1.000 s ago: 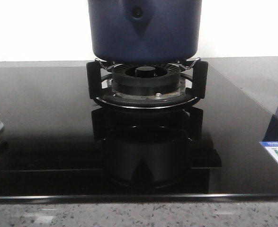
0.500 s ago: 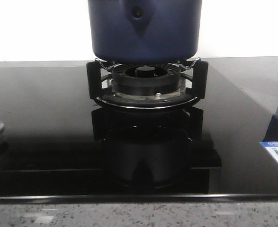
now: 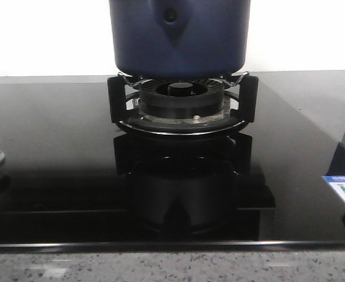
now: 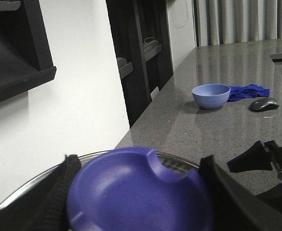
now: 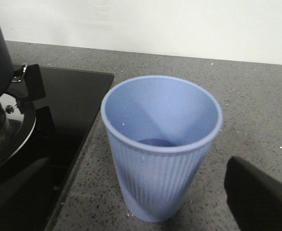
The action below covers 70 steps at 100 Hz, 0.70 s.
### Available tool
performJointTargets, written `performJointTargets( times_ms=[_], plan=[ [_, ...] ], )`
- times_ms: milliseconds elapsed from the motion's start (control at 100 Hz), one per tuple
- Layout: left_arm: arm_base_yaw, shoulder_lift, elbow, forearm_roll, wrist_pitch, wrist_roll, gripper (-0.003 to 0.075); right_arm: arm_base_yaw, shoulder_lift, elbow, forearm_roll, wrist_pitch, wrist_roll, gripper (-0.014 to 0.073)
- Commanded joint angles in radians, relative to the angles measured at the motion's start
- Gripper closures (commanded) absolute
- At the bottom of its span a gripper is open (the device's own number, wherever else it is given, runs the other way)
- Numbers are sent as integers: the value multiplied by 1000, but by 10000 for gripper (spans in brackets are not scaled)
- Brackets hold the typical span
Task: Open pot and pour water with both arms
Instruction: 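Reach the right gripper to the light blue cup and grasp it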
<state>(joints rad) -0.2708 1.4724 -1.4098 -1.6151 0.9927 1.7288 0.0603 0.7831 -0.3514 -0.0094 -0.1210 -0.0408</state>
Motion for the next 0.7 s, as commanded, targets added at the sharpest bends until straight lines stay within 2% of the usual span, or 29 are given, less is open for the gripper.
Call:
performJointTargets(
  times_ms=[0, 170, 690],
  plan=[
    [2, -45, -39, -92, 19, -7, 460, -8, 55, -27, 9, -143, -1, -64],
    [2, -45, -39, -92, 30, -7, 460, -23, 152, -27, 92, -234, -1, -64],
    [2, -45, -39, -92, 31, -7, 460, -23, 391, -27, 94, -580, -1, -64]
  ],
)
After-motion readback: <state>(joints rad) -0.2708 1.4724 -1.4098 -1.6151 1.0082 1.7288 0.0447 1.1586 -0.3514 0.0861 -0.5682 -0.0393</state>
